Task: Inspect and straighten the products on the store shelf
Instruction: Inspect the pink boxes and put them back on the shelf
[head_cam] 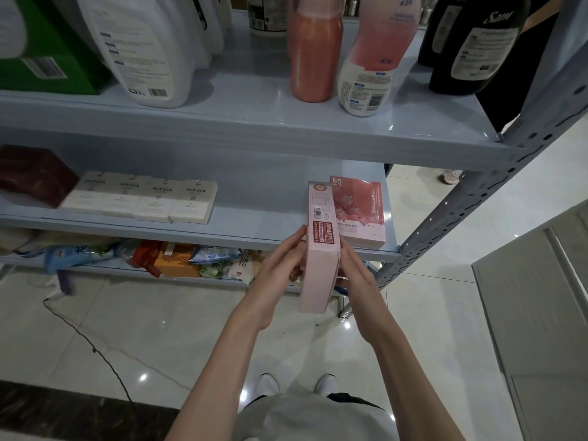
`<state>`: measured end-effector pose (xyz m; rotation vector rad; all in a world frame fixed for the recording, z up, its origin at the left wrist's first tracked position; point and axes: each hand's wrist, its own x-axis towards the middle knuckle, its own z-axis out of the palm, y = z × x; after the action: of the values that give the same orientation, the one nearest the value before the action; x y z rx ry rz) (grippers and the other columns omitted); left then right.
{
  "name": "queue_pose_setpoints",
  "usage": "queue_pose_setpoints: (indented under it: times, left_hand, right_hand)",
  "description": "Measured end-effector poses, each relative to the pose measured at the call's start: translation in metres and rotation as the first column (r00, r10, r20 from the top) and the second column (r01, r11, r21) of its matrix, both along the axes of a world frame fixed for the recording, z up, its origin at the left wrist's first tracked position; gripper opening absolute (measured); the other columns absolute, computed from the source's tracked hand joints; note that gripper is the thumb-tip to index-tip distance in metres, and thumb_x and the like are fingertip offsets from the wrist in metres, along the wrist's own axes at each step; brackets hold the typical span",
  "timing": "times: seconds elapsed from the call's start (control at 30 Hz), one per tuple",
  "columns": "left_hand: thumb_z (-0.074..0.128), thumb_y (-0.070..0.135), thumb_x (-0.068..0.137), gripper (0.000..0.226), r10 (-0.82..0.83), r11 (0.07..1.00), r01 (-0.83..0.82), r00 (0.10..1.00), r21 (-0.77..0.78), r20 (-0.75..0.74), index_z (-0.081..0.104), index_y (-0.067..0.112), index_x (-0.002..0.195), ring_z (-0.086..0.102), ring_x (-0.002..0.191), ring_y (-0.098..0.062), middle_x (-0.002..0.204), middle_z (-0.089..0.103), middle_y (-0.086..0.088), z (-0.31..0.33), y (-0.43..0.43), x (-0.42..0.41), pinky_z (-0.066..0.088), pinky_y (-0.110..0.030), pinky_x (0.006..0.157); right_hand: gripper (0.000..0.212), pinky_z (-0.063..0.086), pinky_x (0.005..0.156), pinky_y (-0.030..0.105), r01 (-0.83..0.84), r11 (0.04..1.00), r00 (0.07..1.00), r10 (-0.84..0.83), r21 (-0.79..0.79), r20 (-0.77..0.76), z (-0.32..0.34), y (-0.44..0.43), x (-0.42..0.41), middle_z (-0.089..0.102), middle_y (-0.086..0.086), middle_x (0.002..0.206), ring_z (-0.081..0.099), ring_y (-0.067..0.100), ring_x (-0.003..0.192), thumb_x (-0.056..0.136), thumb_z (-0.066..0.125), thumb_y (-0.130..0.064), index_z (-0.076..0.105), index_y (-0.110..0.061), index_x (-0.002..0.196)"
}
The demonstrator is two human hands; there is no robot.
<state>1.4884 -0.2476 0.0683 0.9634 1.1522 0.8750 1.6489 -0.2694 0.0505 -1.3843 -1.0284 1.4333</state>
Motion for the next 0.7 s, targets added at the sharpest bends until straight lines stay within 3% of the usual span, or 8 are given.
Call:
queue_pose_setpoints:
  times: [0.1,0.27,0.37,0.5,0.6,0.67,0.7]
  left_hand:
    - [0.053,0.055,0.099,0.040,-0.003,1.000,0.003,1.000,0.005,-0.005,0.054,0.055,0.139,0.055,0.129,-0.003,0.138,0.060,0.026,0.000,0.001,-0.002,0.046,-0.041,0.111]
    - [0.043,0.044,0.105,0.035,0.015,1.000,-0.015,0.999,0.003,0.036,0.059,0.047,0.137,0.064,0.119,-0.010,0.128,0.069,0.017,0.003,-0.001,-0.002,0.051,-0.036,0.100]
    - [0.039,0.036,0.107,0.034,0.068,0.997,-0.065,0.995,-0.049,0.074,0.066,0.040,0.127,0.069,0.109,-0.016,0.116,0.076,0.006,0.006,-0.002,0.000,0.054,-0.037,0.094]
    - [0.038,0.034,0.107,0.034,0.087,0.994,-0.082,0.994,-0.069,0.073,0.066,0.039,0.128,0.068,0.111,-0.016,0.118,0.075,0.006,0.003,-0.003,-0.002,0.054,-0.035,0.092]
    - [0.046,0.022,0.106,0.035,0.049,0.999,-0.050,0.999,-0.014,-0.014,0.063,0.036,0.132,0.067,0.111,-0.009,0.121,0.073,0.014,0.001,-0.004,-0.006,0.054,-0.029,0.090]
    - [0.053,0.010,0.102,0.036,0.031,0.999,-0.027,0.994,0.036,-0.101,0.066,0.032,0.128,0.065,0.115,-0.008,0.126,0.070,0.012,-0.004,-0.005,-0.008,0.055,-0.027,0.094]
    - [0.057,0.007,0.101,0.036,0.016,0.998,-0.008,0.991,0.066,-0.131,0.067,0.032,0.126,0.063,0.116,-0.006,0.129,0.068,0.009,-0.007,-0.005,-0.008,0.055,-0.024,0.095]
  right_hand:
    - [0.044,0.046,0.114,0.048,-0.012,1.000,1.000,0.012,0.010,0.002,-0.001,0.001,0.000,0.052,-0.020,0.151,0.050,0.013,0.140,0.101,0.045,-0.059,0.046,-0.058,0.146]
    - [0.043,0.054,0.094,0.025,-0.031,0.999,0.999,0.031,0.010,-0.013,0.003,0.001,-0.005,0.048,-0.021,0.148,0.051,0.000,0.131,0.098,0.053,-0.054,0.049,-0.063,0.140]
    - [0.042,0.050,0.106,0.035,-0.025,0.999,0.999,0.024,0.019,0.043,0.001,0.000,-0.006,0.043,-0.017,0.148,0.048,0.004,0.133,0.101,0.055,-0.051,0.047,-0.065,0.140]
    - [0.038,0.053,0.102,0.035,-0.006,1.000,0.999,0.005,0.011,0.038,0.007,0.001,-0.007,0.053,-0.013,0.144,0.056,0.007,0.127,0.102,0.058,-0.046,0.056,-0.059,0.137]
    - [0.039,0.058,0.092,0.037,0.091,0.992,0.990,-0.100,-0.085,-0.103,0.021,0.002,-0.004,0.075,-0.006,0.120,0.070,0.019,0.113,0.096,0.062,-0.054,0.072,-0.033,0.127]
    - [0.050,0.059,0.081,0.035,0.096,0.989,0.987,-0.110,-0.111,-0.119,0.028,0.002,-0.003,0.079,-0.004,0.103,0.075,0.017,0.099,0.090,0.066,-0.063,0.073,-0.021,0.117]
    - [0.040,0.060,0.076,0.033,0.106,0.989,0.990,-0.114,-0.102,-0.080,0.027,0.003,-0.003,0.080,-0.007,0.093,0.076,0.011,0.091,0.090,0.071,-0.056,0.072,-0.021,0.108]
